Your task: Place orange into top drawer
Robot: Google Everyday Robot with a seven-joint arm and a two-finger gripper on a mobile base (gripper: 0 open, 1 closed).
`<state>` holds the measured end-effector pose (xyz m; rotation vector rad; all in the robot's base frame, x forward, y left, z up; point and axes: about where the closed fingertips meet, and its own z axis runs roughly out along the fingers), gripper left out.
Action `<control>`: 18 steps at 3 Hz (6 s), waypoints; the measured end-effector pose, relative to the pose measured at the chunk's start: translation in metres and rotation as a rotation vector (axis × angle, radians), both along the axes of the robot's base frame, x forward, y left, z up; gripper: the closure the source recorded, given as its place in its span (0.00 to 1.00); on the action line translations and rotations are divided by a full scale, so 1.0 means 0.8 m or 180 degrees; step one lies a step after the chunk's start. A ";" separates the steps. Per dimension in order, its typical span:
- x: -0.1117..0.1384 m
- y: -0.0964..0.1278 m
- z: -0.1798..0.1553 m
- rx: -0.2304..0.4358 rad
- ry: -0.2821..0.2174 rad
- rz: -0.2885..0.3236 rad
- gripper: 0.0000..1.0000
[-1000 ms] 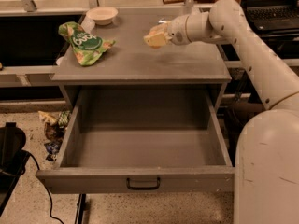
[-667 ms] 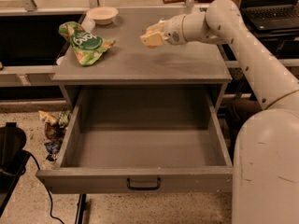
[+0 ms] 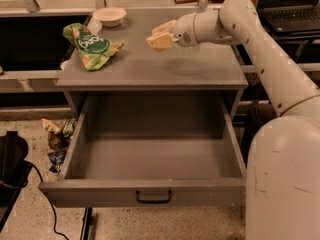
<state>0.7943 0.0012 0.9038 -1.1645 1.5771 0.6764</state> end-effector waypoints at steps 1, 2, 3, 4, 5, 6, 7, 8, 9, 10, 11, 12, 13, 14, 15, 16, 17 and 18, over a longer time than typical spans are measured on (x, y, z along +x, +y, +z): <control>-0.054 0.031 0.033 0.0035 -0.0149 0.0428 1.00; -0.124 0.064 0.046 0.0053 -0.0159 0.0832 1.00; -0.187 0.076 0.010 -0.0053 0.0088 0.0939 1.00; -0.195 0.080 0.002 -0.0077 0.0127 0.0966 1.00; -0.226 0.087 -0.018 -0.0229 0.0177 0.1003 1.00; -0.264 0.083 -0.050 -0.0383 0.0318 0.0923 1.00; -0.289 0.077 -0.093 -0.0547 0.0503 0.0815 1.00; -0.299 0.076 -0.147 -0.0669 0.0784 0.0831 1.00; -0.299 0.076 -0.147 -0.0669 0.0784 0.0831 1.00; -0.294 0.074 -0.171 -0.0769 0.0894 0.0697 1.00; -0.282 0.061 -0.218 -0.0863 0.1054 0.0486 1.00; -0.271 0.046 -0.265 -0.0938 0.1152 0.0223 1.00; -0.261 0.034 -0.300 -0.1016 0.1193 -0.0006 1.00; -0.254 0.020 -0.322 -0.1021 0.1230 -0.0205 1.00; -0.248 0.009 -0.335 -0.0961 0.1260 -0.0368 0.85; -0.244 0.002 -0.341 -0.0905 0.1283 -0.0464 0.61; -0.243 -0.002 -0.345 -0.0871 0.1300 -0.0506 0.38; -0.245 -0.008 -0.339 -0.0732 0.1240 -0.0519 0.15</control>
Offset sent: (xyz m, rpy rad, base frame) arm -0.1728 0.0759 0.0455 0.0192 -0.0479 0.4099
